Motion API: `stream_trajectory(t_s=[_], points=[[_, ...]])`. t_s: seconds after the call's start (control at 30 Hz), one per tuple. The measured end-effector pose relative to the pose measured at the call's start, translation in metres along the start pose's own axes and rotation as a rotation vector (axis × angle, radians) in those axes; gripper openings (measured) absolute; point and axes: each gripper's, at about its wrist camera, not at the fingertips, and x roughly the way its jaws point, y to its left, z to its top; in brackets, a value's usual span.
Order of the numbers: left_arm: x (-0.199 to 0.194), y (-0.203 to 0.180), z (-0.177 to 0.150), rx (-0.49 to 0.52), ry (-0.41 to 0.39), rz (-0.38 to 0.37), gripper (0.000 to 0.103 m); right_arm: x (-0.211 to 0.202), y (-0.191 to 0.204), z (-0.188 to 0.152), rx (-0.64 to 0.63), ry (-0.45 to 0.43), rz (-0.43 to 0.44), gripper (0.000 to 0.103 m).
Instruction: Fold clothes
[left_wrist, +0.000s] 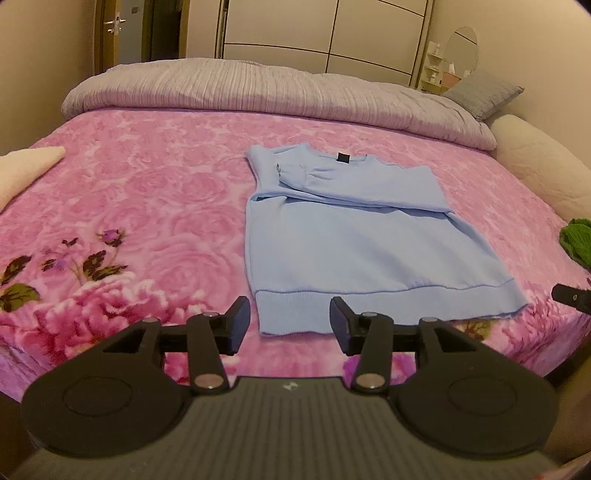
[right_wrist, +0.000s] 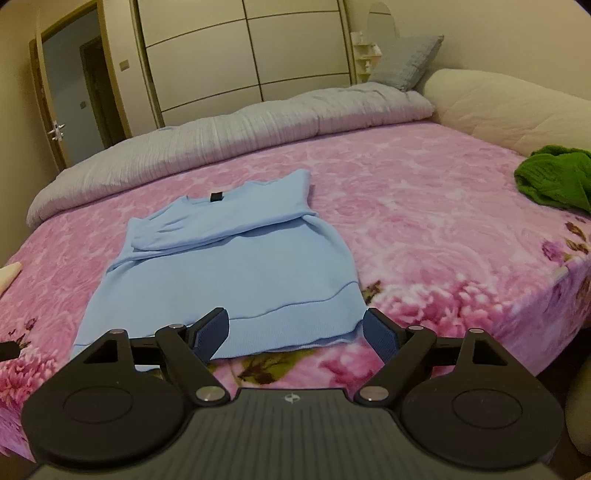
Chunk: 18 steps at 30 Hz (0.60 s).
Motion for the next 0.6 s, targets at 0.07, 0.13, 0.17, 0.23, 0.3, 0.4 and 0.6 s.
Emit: stream_trajectory(t_s=[0.07,0.13,0.17,0.23,0.3,0.4,0.6], points=[[0.002,-0.001,0.001,0.006,0.004,0.008,0.044,-0.001,0.000,-0.001,0.003,0.001,0.004,0.083],[0.003,-0.003,0.003,0.013,0.009,0.016,0.045,0.001,0.001,0.000,0.001,0.007,0.007,0.083],[0.004,-0.003,0.003,0.016,0.011,0.019,0.045,0.003,0.001,0.000,0.000,0.011,0.008,0.083],[0.010,-0.004,0.006,0.018,0.018,0.024,0.046,0.010,0.002,0.002,-0.002,0.022,0.008,0.083],[0.018,-0.004,0.010,0.020,0.029,0.028,0.046,0.018,0.002,0.004,-0.003,0.035,0.004,0.083],[0.031,-0.004,0.013,0.023,0.054,0.032,0.046,0.032,0.002,0.007,-0.003,0.057,-0.002,0.083],[0.062,0.010,0.013,0.000,0.118,0.025,0.050,0.061,-0.005,0.008,-0.003,0.109,-0.018,0.083]])
